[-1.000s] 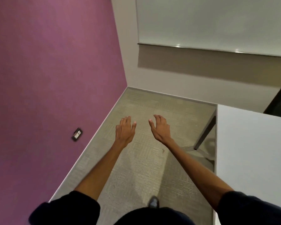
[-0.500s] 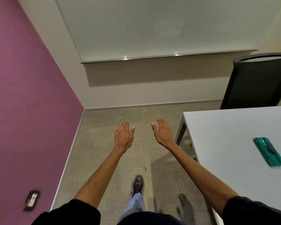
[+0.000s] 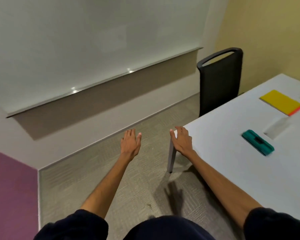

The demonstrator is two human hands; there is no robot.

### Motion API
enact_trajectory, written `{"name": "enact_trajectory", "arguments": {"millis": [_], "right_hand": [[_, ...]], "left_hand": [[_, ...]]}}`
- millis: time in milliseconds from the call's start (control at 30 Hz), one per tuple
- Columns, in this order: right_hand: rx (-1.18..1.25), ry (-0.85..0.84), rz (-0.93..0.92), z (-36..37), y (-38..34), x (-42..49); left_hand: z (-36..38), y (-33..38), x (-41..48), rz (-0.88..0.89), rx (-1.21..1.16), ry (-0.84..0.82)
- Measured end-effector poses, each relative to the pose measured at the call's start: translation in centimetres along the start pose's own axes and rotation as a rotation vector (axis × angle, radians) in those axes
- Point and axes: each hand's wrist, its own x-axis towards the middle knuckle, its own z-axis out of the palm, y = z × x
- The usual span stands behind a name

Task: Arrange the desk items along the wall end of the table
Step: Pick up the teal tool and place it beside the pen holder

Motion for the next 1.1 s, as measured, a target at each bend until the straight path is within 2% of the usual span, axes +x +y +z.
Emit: {"name": "enact_trajectory", "arguments": {"millis": [233, 500, 767, 1000, 1100], "right_hand": [[-0.017, 0.112, 0.197, -3.0, 3.8, 2.6], [0.033, 0.225, 0.424, -7.3, 11.3, 4.9], [0.066, 0.303, 0.526, -12.7, 17.4, 8.7], [0.117, 0.453, 0.614, -17.0, 22.8, 9.2], [0.115, 0.444, 0.652, -18.3, 24.8, 8.9]], "left_hand": [[4.0, 6.0, 5.6, 0.198, 0.025, -0.140], [9.8, 15.0, 10.2, 0.364, 0.051, -0.322], [13.8, 24.3, 15.2, 0.486, 0.073, -0.381], [18.0, 31.6, 16.4, 0.596, 0.102, -0.470], [19.5, 34.5, 16.6, 0.651, 0.096, -0.523]]}}
